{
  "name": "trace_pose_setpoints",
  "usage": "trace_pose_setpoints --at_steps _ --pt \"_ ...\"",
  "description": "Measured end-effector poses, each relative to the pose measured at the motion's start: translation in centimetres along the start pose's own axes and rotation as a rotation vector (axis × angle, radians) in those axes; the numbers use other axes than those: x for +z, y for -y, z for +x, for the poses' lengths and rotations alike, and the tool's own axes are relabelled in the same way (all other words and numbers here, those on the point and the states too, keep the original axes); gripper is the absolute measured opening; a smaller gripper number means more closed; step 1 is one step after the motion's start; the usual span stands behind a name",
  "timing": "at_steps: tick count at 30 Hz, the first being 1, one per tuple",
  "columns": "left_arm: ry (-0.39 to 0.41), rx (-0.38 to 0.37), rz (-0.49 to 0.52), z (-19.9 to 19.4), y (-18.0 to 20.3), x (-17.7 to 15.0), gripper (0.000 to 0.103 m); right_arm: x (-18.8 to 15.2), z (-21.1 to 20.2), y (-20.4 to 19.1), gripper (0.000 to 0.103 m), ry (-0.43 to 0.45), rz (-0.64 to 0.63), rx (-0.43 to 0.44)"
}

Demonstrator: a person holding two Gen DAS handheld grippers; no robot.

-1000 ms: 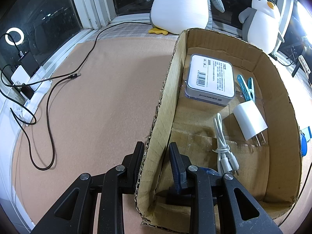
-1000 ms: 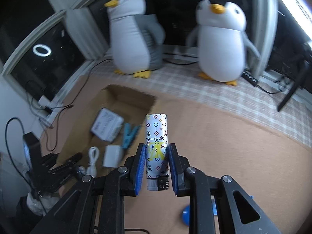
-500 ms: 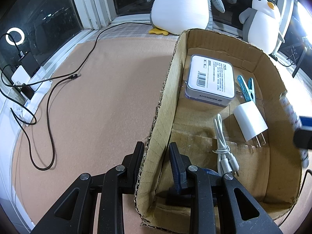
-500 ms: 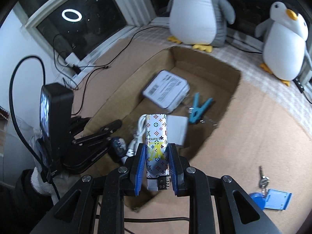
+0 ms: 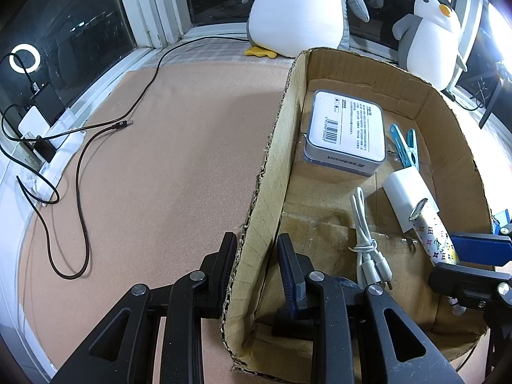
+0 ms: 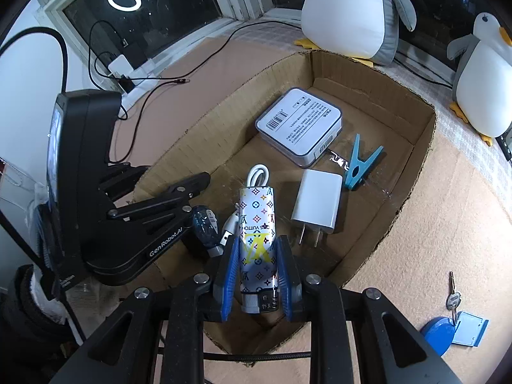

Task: Organize rigid objects
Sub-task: 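Carry the patterned lighter into the box and open the right tool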

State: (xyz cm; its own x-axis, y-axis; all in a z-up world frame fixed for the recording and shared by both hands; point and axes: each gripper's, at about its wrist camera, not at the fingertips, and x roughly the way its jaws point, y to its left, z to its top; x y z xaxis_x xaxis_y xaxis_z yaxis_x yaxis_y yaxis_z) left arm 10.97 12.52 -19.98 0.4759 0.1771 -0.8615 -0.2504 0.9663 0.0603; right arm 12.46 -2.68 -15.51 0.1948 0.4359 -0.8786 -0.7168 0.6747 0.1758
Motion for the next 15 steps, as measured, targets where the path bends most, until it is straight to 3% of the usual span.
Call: trace_pose_setpoints --at_steps 6,7,9,10,15 --pt "0.000 0.001 -0.001 0.02 0.00 0.02 0.028 0.06 -0.03 -0.32 0.024 0.006 -0.019 -0.026" --pt "0.000 0.001 0.000 0.01 0.04 0.02 0.028 0.09 -0.07 -0.36 0.027 0.009 -0.020 -0.033" --pt "0.001 0.002 0.000 0.00 0.02 0.02 0.028 0.14 -0.24 -0.42 0.048 0.021 -0.022 -0.046" --pt "0.000 0.003 0.000 0.02 0.04 0.01 0.028 0.18 -0.28 -0.44 0.052 0.025 -0.023 -0.048" --pt "0.001 0.004 0.000 0.05 0.08 0.03 0.028 0.25 -0.52 -0.50 0.053 0.035 -0.034 -0.053"
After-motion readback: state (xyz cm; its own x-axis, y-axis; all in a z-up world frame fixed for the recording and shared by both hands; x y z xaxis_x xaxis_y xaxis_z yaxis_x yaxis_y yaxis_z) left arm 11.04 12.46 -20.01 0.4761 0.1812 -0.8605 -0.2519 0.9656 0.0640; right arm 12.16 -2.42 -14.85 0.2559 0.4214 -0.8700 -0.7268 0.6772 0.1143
